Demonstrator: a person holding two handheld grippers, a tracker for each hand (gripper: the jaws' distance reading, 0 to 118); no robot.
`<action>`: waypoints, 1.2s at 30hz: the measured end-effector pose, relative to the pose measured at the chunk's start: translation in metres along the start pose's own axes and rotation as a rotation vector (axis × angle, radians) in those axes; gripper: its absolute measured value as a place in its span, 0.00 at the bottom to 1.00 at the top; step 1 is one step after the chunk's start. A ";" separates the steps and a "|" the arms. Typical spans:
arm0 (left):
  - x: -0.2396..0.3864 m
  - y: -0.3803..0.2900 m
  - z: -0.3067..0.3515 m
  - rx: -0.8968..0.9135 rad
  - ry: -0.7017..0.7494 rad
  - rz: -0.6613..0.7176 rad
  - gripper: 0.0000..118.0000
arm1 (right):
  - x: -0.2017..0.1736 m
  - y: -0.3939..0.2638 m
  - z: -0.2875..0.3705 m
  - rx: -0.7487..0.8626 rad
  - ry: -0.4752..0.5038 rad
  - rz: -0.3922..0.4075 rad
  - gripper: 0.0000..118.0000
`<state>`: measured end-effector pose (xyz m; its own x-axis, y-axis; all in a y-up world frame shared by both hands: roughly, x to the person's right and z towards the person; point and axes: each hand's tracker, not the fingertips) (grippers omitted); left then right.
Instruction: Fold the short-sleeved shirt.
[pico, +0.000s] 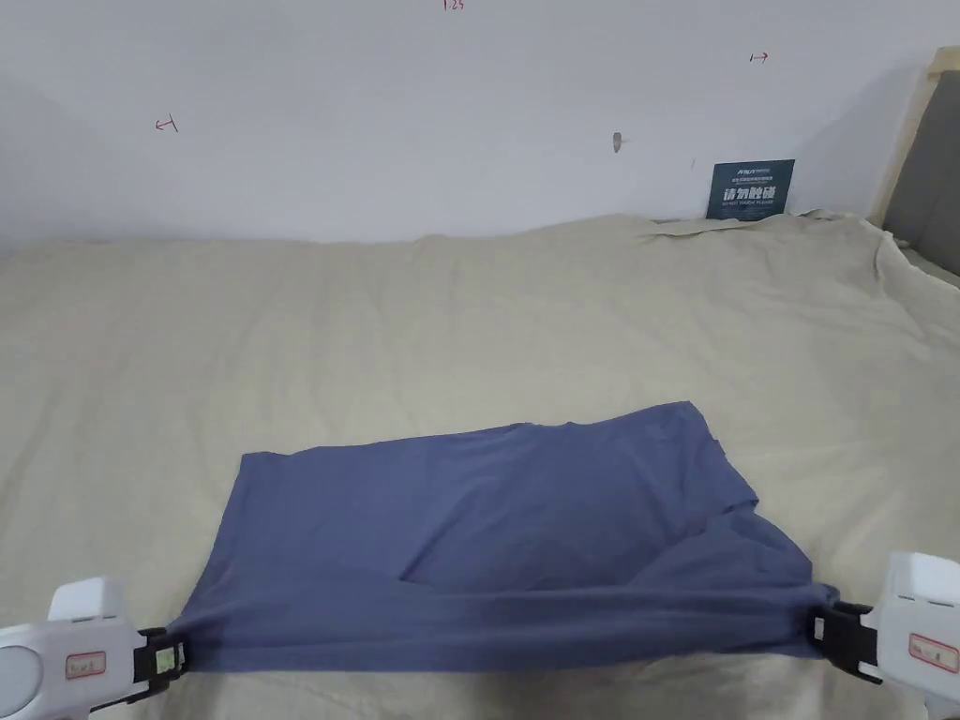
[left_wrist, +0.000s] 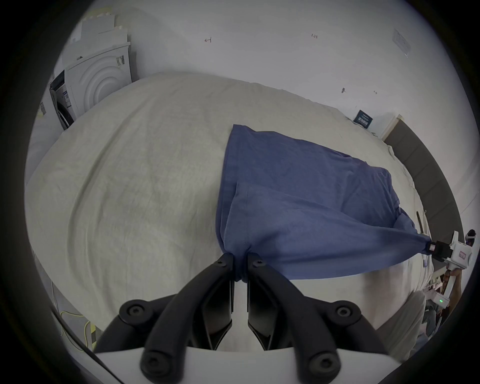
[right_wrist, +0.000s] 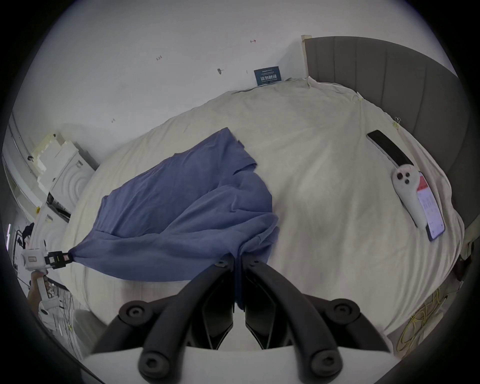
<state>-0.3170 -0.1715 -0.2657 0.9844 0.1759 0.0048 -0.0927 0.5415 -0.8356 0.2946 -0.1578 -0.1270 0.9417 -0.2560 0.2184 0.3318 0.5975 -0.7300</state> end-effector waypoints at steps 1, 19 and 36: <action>-0.001 -0.008 0.003 -0.013 0.002 -0.012 0.06 | -0.002 -0.009 0.006 -0.003 -0.001 0.010 0.03; -0.002 -0.071 -0.025 -0.163 0.114 -0.043 0.06 | 0.022 -0.072 -0.053 -0.235 -0.140 0.022 0.03; 0.057 -0.008 0.087 0.252 0.074 -0.065 0.92 | -0.056 0.025 0.078 0.278 -0.014 0.055 0.81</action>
<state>-0.2733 -0.0943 -0.2114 0.9969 0.0788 0.0061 -0.0543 0.7386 -0.6720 0.2547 -0.0696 -0.1070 0.9587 -0.2084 0.1936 0.2813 0.7961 -0.5359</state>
